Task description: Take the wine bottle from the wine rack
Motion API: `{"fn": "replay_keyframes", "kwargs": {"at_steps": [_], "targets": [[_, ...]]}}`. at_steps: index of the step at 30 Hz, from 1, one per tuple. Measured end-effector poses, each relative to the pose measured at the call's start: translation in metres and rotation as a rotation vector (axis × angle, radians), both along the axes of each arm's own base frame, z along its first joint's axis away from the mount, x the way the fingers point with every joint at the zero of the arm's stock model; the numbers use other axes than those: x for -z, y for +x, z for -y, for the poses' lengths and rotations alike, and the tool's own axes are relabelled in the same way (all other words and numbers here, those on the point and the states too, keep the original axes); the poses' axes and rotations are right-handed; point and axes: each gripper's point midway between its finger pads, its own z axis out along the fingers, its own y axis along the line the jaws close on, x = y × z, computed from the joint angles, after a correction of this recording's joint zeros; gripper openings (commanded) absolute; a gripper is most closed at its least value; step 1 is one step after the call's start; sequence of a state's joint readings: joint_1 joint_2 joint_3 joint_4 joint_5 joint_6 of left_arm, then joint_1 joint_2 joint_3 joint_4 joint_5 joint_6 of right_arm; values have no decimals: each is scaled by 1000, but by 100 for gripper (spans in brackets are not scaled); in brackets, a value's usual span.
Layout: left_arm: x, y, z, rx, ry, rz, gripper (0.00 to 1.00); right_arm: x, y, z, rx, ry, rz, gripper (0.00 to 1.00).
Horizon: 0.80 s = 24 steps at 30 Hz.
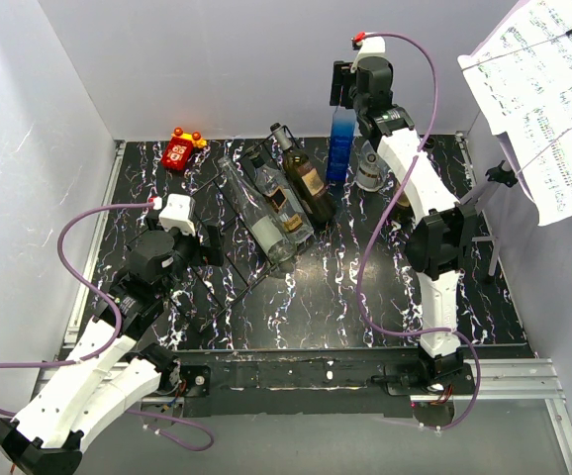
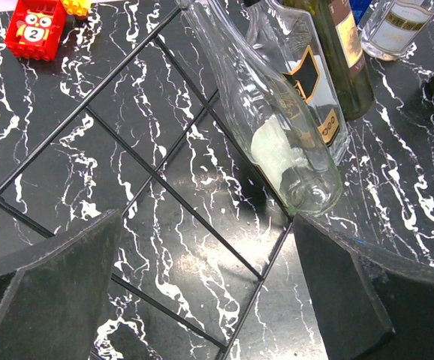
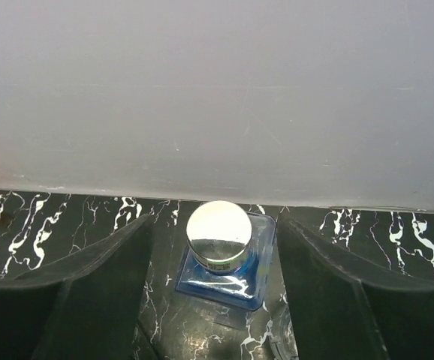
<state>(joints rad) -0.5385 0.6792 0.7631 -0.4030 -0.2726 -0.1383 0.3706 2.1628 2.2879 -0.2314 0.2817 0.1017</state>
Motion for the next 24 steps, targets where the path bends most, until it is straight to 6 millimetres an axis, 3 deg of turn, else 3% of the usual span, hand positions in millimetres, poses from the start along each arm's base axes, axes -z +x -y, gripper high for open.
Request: {"fn": "replay_keyframes", "kwargs": {"at_steps": [6, 9, 14, 18, 20, 24], "targets": [[1, 4, 6, -41, -95, -51, 98, 3, -10, 4, 5, -5, -24, 76], [-10, 21, 17, -70, -135, -93, 89, 2, -33, 11, 0, 1, -56, 75], [-24, 56, 36, -146, -225, -153, 81, -25, -101, 25, -32, 17, -50, 74], [-45, 92, 50, -260, -318, -203, 63, -50, -172, 33, -89, 60, 16, 74], [-57, 112, 55, -345, -362, -233, 63, -58, -208, 35, -129, 100, 54, 73], [-60, 149, 64, -508, -418, -294, 61, -62, -257, 46, -172, 162, 101, 73]]}}
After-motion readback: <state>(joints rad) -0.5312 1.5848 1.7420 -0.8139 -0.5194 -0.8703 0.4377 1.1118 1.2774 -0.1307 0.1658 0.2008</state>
